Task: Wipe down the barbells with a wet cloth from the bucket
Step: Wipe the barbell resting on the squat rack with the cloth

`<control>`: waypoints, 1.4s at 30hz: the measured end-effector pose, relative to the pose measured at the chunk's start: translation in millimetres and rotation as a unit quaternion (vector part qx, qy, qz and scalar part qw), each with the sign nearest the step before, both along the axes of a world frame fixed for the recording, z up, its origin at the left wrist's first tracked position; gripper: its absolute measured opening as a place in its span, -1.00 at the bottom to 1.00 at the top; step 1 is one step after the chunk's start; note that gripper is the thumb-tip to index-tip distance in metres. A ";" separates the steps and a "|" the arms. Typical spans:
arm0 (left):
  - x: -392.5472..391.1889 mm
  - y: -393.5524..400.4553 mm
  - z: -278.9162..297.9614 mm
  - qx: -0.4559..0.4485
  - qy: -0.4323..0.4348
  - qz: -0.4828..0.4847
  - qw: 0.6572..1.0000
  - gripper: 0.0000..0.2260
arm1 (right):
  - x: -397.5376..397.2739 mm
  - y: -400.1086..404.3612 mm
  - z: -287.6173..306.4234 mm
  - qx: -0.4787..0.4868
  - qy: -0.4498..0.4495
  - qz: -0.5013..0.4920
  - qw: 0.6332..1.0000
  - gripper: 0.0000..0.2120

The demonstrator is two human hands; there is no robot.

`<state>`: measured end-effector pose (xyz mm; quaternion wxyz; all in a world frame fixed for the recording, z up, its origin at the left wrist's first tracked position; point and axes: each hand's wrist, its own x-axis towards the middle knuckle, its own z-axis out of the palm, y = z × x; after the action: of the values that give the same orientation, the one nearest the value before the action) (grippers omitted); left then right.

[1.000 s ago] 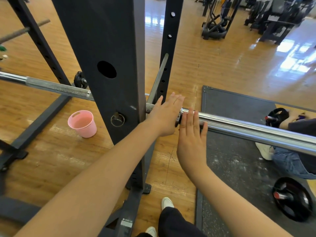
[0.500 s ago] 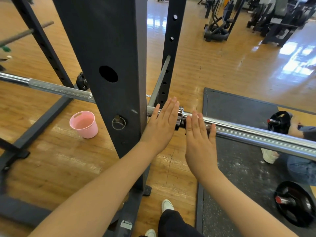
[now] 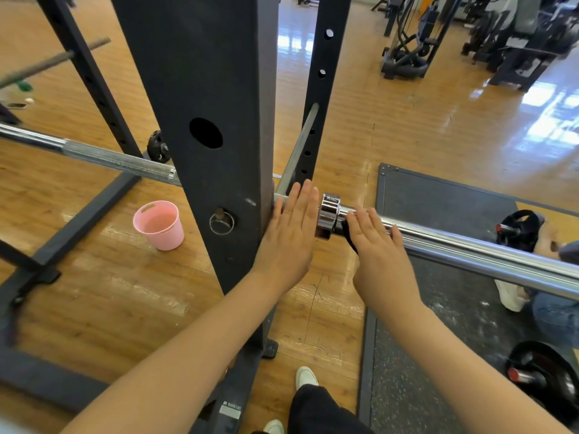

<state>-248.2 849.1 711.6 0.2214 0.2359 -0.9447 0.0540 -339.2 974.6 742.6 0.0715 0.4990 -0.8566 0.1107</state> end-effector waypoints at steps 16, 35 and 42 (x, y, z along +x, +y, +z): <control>7.9 13.0 -18.0 -0.008 -0.029 0.079 0.996 -0.10 | -13.2 -43.4 23.6 -0.177 -0.088 0.071 0.978 -0.52; 9.7 10.6 -19.6 -0.018 -0.003 0.072 0.997 -0.03 | 7.0 -24.8 -1.5 -0.056 0.031 0.192 0.979 -0.58; 10.7 9.8 -20.2 -0.035 -0.030 0.079 0.996 -0.01 | 2.3 -49.2 -3.0 -0.118 0.003 0.096 0.988 -0.48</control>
<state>-237.5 858.9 691.4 0.1961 0.3003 -0.9268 0.1119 -336.9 925.4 739.6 0.1216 0.5674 -0.7854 0.2153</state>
